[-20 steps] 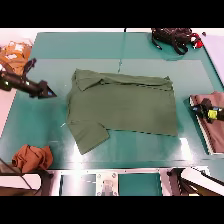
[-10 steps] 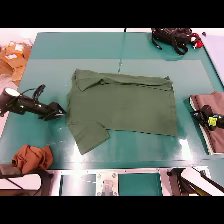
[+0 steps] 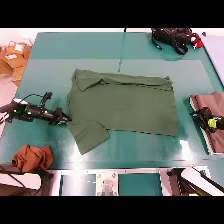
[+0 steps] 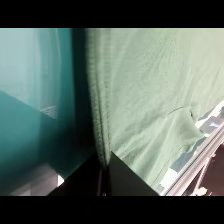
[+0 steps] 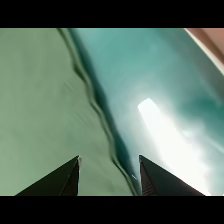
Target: Fold the shirts.
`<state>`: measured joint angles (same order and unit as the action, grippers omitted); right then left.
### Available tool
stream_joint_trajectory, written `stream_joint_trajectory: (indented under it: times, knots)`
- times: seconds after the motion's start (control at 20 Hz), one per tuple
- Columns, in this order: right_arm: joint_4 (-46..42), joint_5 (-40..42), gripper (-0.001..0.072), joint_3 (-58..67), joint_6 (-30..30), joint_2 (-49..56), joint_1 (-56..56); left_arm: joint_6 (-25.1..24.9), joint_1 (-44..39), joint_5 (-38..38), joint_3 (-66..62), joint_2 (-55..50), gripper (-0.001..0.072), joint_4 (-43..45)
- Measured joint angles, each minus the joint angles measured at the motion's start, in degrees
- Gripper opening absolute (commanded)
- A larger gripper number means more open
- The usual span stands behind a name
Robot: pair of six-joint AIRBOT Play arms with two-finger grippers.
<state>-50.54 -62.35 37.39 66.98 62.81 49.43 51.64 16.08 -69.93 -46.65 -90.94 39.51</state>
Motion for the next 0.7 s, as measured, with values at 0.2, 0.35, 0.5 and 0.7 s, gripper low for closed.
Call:
stream_joint_trajectory:
  times: [0.2,0.35,0.5,0.7]
  knots:
    - [-5.2,-3.2,0.0431,0.0,1.1,4.0,0.0,-1.6,0.0,-1.4,-0.1,-0.3,0.0029,-0.8]
    - [-6.6,-4.5,0.0430,-0.2,0.7,8.4,0.0,-2.1,0.0,-2.9,-0.2,-0.2,0.0028,-1.4]
    - [-5.8,-6.0,0.0430,-1.0,-0.5,11.8,0.0,-2.4,0.0,-3.5,-0.3,-0.2,0.0028,-1.7]
    - [-4.2,-7.1,0.0429,-1.8,-2.5,15.0,-1.2,-2.5,0.0,-3.8,-0.4,-0.2,0.0028,-1.8]
